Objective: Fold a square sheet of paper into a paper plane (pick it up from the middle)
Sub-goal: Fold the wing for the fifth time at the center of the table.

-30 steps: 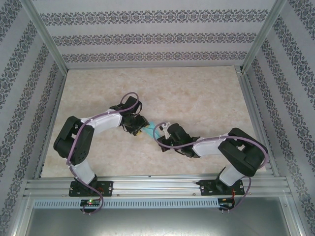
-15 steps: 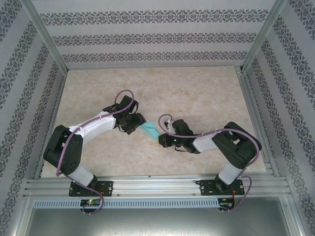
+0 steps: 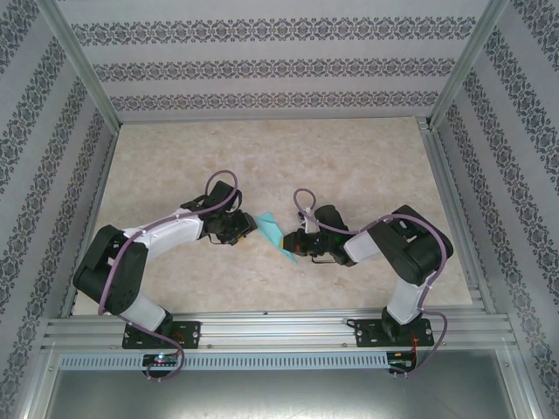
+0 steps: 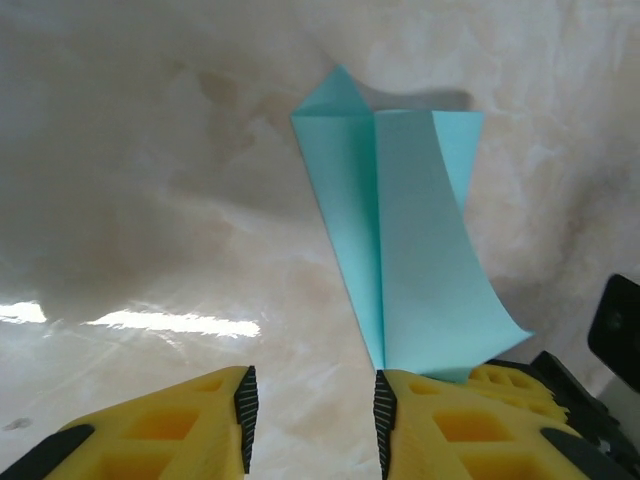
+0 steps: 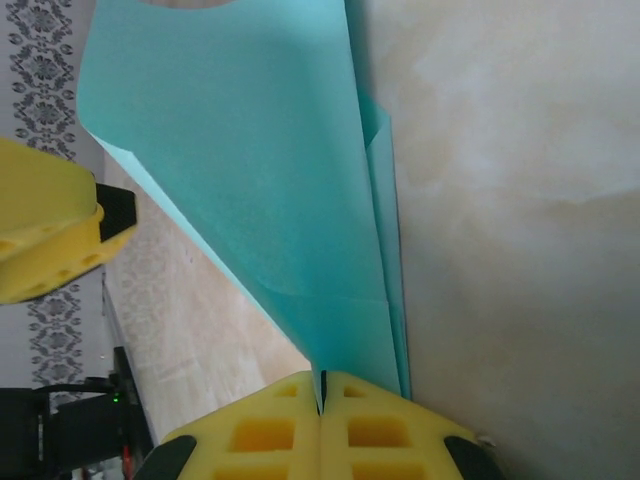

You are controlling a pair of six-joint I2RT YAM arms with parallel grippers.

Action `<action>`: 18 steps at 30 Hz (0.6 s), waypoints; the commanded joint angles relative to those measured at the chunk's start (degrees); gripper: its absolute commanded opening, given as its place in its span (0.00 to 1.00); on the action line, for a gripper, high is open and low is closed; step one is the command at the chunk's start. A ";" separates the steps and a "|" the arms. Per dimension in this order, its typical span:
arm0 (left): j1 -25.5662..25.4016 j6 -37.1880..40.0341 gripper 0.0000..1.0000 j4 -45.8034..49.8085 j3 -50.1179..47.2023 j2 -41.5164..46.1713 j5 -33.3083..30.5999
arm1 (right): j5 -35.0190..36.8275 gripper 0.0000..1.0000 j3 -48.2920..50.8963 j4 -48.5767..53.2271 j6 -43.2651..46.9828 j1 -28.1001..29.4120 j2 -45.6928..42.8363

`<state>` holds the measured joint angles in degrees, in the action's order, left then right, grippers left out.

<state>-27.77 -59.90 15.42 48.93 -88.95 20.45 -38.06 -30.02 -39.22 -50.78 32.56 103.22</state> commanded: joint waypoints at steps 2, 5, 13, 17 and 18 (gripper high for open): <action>-1.00 1.55 0.39 -10.62 -2.38 0.03 5.08 | 2.47 0.02 -1.75 3.54 -1.62 0.41 3.04; -2.23 1.30 0.39 -14.49 -2.74 -1.06 5.94 | 3.74 0.02 -1.97 5.82 -2.13 0.40 3.30; -5.51 -0.89 0.39 -22.46 -2.25 -3.59 7.30 | 5.36 0.04 -2.14 9.19 -1.43 0.36 3.39; -6.68 -3.20 0.37 -26.40 -1.32 -5.57 7.81 | 5.81 0.03 -2.06 9.69 -1.33 0.36 3.22; -6.98 -3.29 0.37 -26.58 -0.83 -6.15 7.50 | 5.89 0.03 -1.97 9.69 -1.33 0.40 3.14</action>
<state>-33.52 -61.54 -6.11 46.52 -93.78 27.24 -38.41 -31.88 -34.70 -52.82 32.34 103.22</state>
